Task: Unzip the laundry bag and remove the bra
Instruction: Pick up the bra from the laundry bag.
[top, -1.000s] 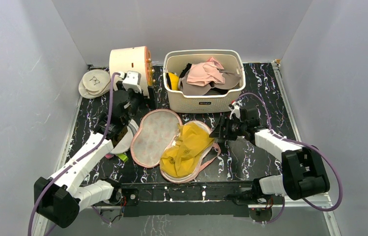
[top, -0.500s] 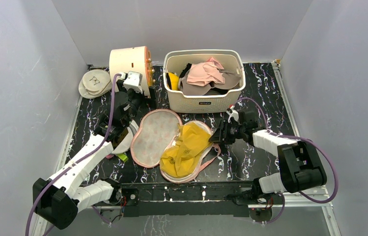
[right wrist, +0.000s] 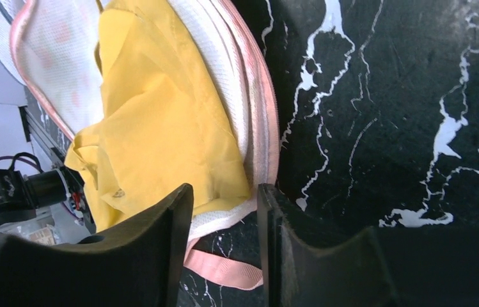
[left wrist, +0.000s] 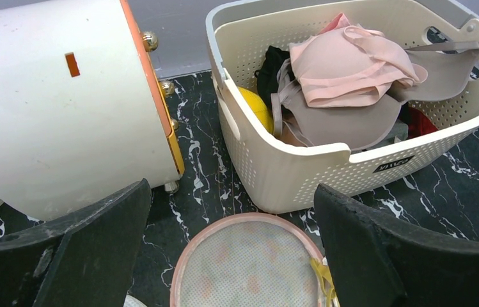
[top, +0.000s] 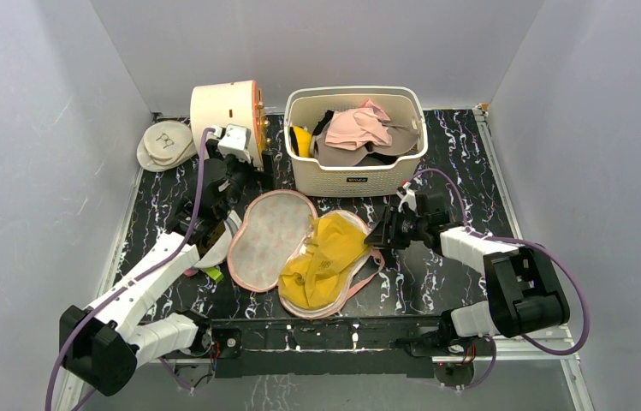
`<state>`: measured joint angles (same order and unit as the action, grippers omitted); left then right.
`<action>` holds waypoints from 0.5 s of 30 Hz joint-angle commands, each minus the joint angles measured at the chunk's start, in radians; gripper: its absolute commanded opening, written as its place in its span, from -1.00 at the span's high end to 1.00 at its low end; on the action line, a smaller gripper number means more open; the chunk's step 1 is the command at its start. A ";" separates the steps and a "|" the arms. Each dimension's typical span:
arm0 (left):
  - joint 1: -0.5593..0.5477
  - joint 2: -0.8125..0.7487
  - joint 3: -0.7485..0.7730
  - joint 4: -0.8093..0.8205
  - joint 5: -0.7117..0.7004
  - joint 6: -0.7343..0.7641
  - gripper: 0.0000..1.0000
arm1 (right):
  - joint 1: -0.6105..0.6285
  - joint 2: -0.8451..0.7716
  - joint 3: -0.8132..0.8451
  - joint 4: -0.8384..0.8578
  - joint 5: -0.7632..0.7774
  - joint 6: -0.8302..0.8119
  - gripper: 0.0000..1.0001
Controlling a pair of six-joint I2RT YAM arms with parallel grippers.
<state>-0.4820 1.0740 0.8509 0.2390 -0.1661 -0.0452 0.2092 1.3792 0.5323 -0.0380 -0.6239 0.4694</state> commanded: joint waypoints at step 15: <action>-0.003 0.011 0.040 0.017 -0.003 0.002 -0.97 | 0.064 0.051 0.008 0.241 -0.014 0.079 0.24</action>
<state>-0.4820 1.0843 0.8513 0.2375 -0.1665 -0.0452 0.2455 1.4029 0.5323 0.1120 -0.6678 0.5293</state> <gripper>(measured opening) 0.983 0.374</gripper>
